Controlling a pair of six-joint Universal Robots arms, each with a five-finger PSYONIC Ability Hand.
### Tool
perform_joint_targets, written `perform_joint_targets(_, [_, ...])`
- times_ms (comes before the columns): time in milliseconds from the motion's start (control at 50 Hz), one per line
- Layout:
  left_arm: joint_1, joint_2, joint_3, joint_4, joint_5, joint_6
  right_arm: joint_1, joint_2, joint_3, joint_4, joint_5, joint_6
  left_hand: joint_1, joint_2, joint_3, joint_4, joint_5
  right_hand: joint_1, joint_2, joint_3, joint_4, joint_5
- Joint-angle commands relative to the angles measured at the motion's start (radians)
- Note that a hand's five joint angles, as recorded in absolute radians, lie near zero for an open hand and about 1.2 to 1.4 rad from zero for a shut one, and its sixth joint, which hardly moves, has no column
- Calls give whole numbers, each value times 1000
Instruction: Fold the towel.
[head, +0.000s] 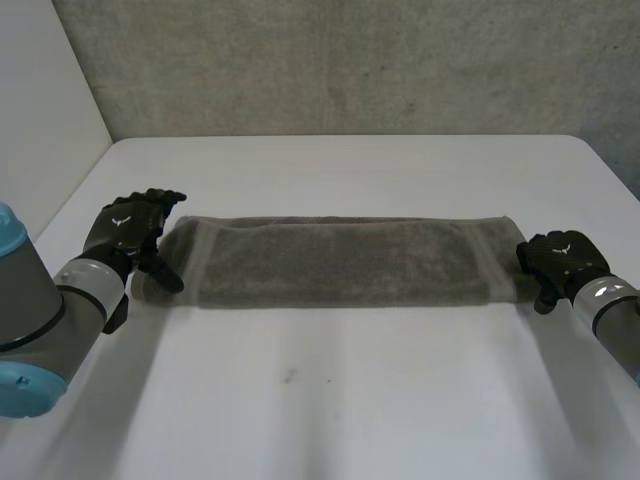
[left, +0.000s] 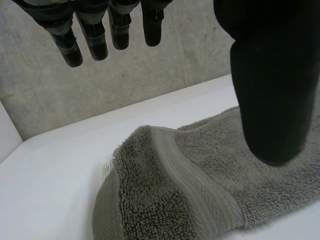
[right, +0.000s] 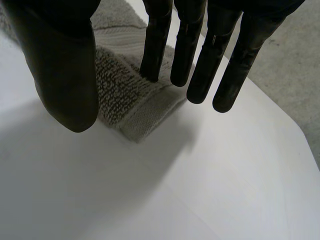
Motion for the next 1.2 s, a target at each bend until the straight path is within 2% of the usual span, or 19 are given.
perform_joint_targets(20, [1,-1,-11,23,0,4,1,28,-18,2,0,-4,1,9,8,8,-29,83,109,93,89,78])
perform_joint_targets(80, [1,-1,-11,25,0,4,1,30,-18,-3,0,-3,1,9,8,8,-29,195,221,205,201,190])
perform_joint_targets(120, [1,-3,-14,26,0,4,-7,28,-21,-20,1,-1,1,9,8,8,-29,732,758,742,738,727])
perform_joint_targets(240, [-1,-1,-25,31,0,4,-39,24,-41,-38,20,-6,1,9,8,8,-29,737,763,747,743,732])
perform_joint_targets(360, [-4,16,-17,17,-2,4,-177,1,-84,-1,33,-20,1,9,8,8,-29,737,763,747,743,732])
perform_joint_targets(440, [-8,48,0,6,-2,7,-286,-7,-140,78,38,-136,1,9,8,8,-29,737,763,747,743,732])
perform_joint_targets(520, [-48,137,87,-88,-2,9,-297,-15,-194,123,44,-239,1,9,8,8,-29,737,763,747,743,732])
perform_joint_targets(580, [-58,155,132,-146,-3,7,-288,-24,-217,127,55,-239,1,9,8,8,-29,737,763,747,743,732])
perform_joint_targets(640, [-81,165,234,-252,-6,4,-209,-70,-263,132,84,-230,1,9,8,8,-29,737,763,747,743,732])
perform_joint_targets(740, [-176,120,458,-438,-22,1,80,-82,-364,130,115,-230,1,9,8,8,-29,737,763,747,743,732])
perform_joint_targets(760, [-176,120,458,-439,-22,1,81,-82,-365,130,115,-230,1,9,8,8,-29,737,763,747,743,732])
perform_joint_targets(800, [-209,88,530,-478,-72,3,236,-53,-407,127,122,-231,1,9,8,8,-29,737,763,747,743,732])
perform_joint_targets(860, [-226,80,553,-483,-102,3,317,-24,-432,126,121,-231,1,9,8,8,-29,737,763,747,743,732])
perform_joint_targets(900, [-254,63,570,-483,-144,6,471,39,-475,124,112,-228,1,9,8,8,-29,737,763,747,743,732])
perform_joint_targets(920, [-254,63,570,-483,-145,6,472,39,-475,124,112,-228,1,9,8,8,-29,737,763,747,743,732])
perform_joint_targets(960, [-260,45,566,-483,-163,3,603,111,-507,121,99,-230,1,9,8,8,-29,737,763,747,743,732])
perform_joint_targets(1120, [-262,11,537,-468,-168,-2,797,304,-573,123,49,-228,1,9,8,8,-29,737,763,747,743,732])
perform_joint_targets(1180, [-262,10,534,-463,-169,-3,812,331,-582,123,56,-230,1,9,8,8,-29,737,763,747,743,732])
perform_joint_targets(1200, [-262,8,527,-460,-168,-3,823,347,-589,127,61,-228,1,9,8,8,-29,380,407,390,387,376])
